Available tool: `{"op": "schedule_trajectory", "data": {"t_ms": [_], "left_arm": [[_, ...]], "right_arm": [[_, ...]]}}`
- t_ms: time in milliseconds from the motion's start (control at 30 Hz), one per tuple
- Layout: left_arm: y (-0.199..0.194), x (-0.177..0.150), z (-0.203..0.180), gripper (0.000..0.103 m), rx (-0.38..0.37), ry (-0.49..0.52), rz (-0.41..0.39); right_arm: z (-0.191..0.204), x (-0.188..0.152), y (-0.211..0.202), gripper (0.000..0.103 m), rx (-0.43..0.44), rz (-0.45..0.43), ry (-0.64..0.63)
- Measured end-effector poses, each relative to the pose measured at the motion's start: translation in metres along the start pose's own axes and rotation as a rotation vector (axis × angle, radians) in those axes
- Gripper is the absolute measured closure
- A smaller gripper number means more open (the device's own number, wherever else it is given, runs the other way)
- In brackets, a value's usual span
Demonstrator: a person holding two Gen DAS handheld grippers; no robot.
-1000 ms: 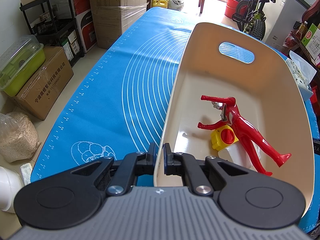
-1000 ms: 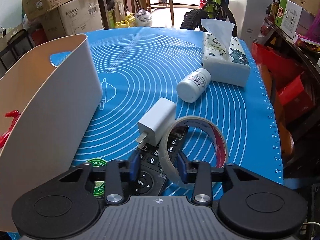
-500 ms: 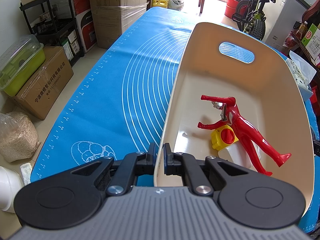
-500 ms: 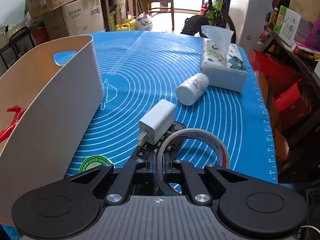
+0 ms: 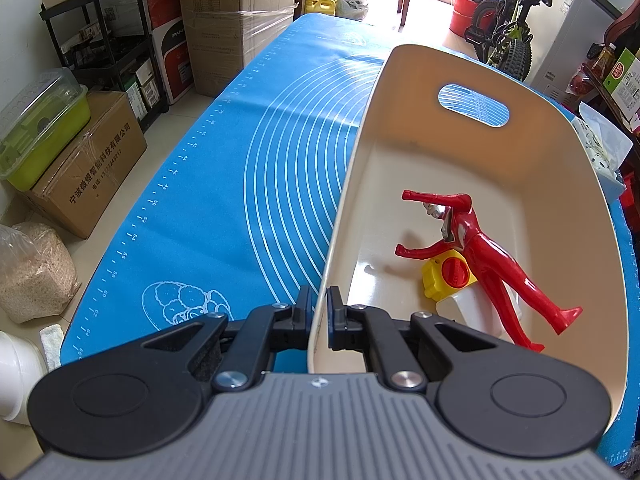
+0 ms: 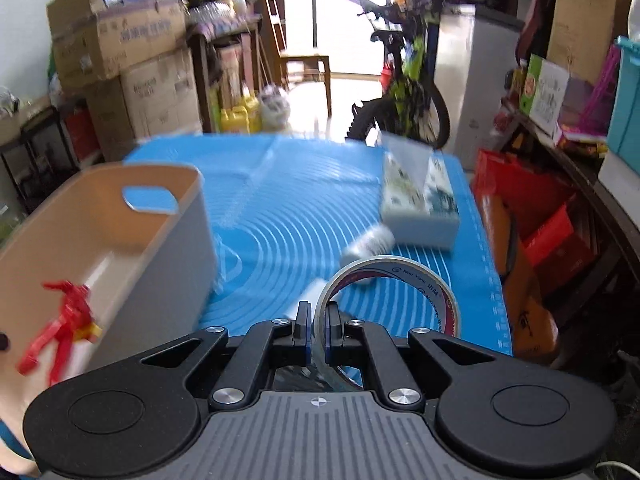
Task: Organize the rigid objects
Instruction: 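Carry the tape roll into the bin with the right tool and release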
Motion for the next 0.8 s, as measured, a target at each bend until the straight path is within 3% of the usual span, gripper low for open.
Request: {"op": "schedule_trajectory", "data": {"t_ms": [367, 567, 800], "left_arm": [[0.001, -0.001, 0.0, 0.094, 0.002, -0.004, 0.002], [0.001, 0.0, 0.0, 0.094, 0.002, -0.004, 0.002], [0.001, -0.001, 0.0, 0.094, 0.003, -0.004, 0.002]], "right_arm": [[0.074, 0.034, -0.024, 0.086, 0.196, -0.093, -0.038], [0.12, 0.033, -0.017, 0.086, 0.302, -0.06, -0.092], [0.153, 0.027, 0.004, 0.086, 0.368, 0.029, -0.122]]}}
Point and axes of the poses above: each gripper's, at about its wrist camera, not at the fingertips, and y roughly the way its jaws point, z to its left, x to its top, the point moved 1 cm from there along y, roughly the way its jaws point, and after that the axes turned 6 degrees about x, right-handed, at the moved point
